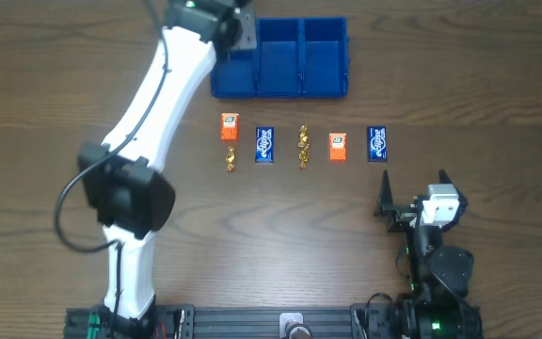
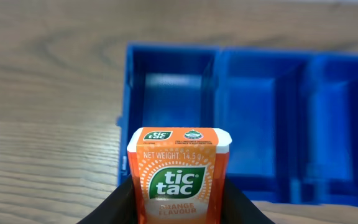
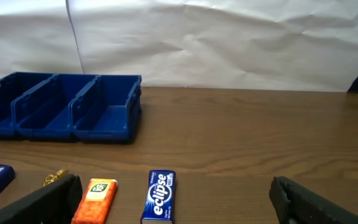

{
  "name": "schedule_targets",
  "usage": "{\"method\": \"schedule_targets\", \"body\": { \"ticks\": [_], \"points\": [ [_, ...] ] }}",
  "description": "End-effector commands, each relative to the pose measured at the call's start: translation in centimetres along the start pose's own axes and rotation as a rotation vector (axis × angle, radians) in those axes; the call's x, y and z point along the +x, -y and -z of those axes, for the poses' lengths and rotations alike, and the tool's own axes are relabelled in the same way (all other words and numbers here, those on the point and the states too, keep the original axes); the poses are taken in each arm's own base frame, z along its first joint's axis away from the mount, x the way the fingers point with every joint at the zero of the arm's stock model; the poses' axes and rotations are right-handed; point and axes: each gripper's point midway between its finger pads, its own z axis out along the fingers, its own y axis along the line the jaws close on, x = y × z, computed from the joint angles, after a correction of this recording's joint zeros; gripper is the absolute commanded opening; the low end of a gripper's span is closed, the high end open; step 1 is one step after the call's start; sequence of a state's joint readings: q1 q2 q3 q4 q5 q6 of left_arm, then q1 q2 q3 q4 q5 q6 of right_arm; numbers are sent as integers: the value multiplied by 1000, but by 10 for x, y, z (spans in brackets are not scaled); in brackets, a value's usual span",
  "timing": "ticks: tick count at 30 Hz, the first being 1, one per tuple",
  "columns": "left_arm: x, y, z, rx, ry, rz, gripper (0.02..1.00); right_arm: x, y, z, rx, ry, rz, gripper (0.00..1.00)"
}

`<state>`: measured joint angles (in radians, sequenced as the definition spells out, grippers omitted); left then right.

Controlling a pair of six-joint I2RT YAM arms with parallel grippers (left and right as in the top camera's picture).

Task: Sort Candies Into Trays

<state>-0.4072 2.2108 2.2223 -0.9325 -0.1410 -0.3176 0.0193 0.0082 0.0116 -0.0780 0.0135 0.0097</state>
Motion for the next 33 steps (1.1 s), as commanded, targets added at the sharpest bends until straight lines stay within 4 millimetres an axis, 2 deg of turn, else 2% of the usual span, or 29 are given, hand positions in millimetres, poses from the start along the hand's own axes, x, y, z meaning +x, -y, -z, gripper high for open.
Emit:
{"method": "schedule_targets", "body": {
  "ticks": [1,7,15,17,18,19,20,21,23,24,25,27,28,30,31,32,33],
  "points": [
    [6,-11,-33,-26,-45,7,237,2,-3,0,-16,-2,15,998],
    [12,-19,-52,-30,-74,6,253,2,-3,0,-16,-3,15,998],
    [10,-12,-53,-4,-67,-21,281,2,-3,0,-16,-2,15,998],
    [10,-12,-53,-4,-67,-23,316,2,-3,0,-16,-2,15,998],
    [10,-12,-53,-4,-67,-23,400,2,-3,0,-16,-3,15,998],
    [10,-12,-53,-4,-67,-22,549,2,-3,0,-16,-2,15,998],
    [9,-12,-52,0,-65,-21,787,2,-3,0,-16,-2,15,998],
    [8,-11,-50,2,-59,-21,812,2,-3,0,-16,-2,15,998],
    [2,-8,-37,9,-35,-21,831,2,-3,0,-16,-2,15,998],
    [-5,-5,-23,14,-7,-24,836,2,-3,0,-16,-3,15,998],
    [-13,-1,-6,19,30,-27,836,2,-3,0,-16,-2,15,998],
    [-22,11,50,30,113,-17,822,2,-3,0,-16,-3,15,998],
    [-18,16,73,31,145,-11,818,2,-3,0,-16,-2,15,998],
    [-7,19,96,24,185,-4,807,2,-3,0,-16,-2,15,998],
    [9,21,107,32,207,-1,807,2,-3,0,-16,-2,15,998],
    [26,20,106,43,203,3,805,2,-3,0,-16,-2,15,998],
    [45,14,97,36,178,23,805,2,-3,0,-16,-2,15,998]
  ]
}}
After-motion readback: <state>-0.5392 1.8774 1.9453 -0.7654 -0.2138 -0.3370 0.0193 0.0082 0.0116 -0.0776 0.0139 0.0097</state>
